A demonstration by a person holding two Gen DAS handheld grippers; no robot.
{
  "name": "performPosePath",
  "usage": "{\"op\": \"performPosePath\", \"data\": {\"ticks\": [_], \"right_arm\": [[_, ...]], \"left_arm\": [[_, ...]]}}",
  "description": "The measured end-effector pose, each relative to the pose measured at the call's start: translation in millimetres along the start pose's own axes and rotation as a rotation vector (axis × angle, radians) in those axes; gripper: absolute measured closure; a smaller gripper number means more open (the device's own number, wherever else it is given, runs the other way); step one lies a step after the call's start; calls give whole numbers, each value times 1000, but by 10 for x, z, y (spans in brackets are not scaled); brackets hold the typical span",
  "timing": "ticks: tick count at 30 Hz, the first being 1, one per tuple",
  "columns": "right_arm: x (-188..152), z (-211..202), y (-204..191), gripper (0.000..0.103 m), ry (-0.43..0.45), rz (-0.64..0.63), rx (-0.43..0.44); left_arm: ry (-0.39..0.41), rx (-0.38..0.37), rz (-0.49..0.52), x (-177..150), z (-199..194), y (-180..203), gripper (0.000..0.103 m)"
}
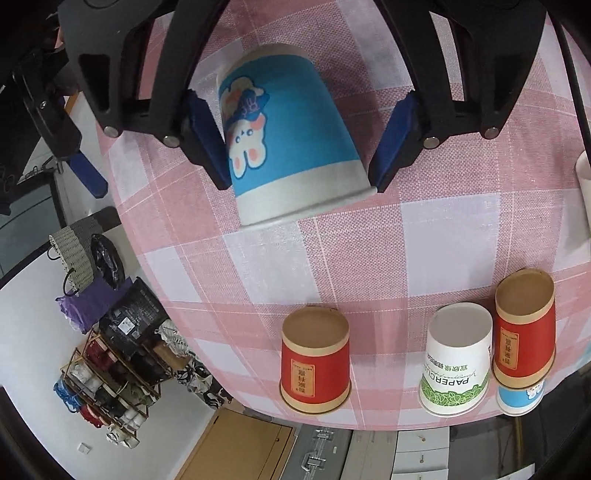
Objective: Flip cup upright
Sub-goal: 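Lift the blue bunny cup with the left gripper and carry it aside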
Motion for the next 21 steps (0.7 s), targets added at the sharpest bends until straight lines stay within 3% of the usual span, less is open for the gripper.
{"op": "performPosePath", "data": {"ticks": [5,11,21], "right_arm": [[-5,-3,-59,1,2,-8,1],[-15,-61,-296,0,1,-45,8],[-65,-94,-944,0,-2,-140,41]], "left_arm": [[16,-7,-1,21,-87,49,30],[53,-10,0,-28,-452,34,30],[198,29,9,-493,-1497,-427,30]]}}
Point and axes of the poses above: each gripper's, at about its wrist camera, not at the fingertips, and z roughly the way its jaws point, y to its right, x to its top, the point moved 7 cm from there along z, roughly the way its jaws point, and after that the axes turned 12 degrees about x, right-handed, at the moved point
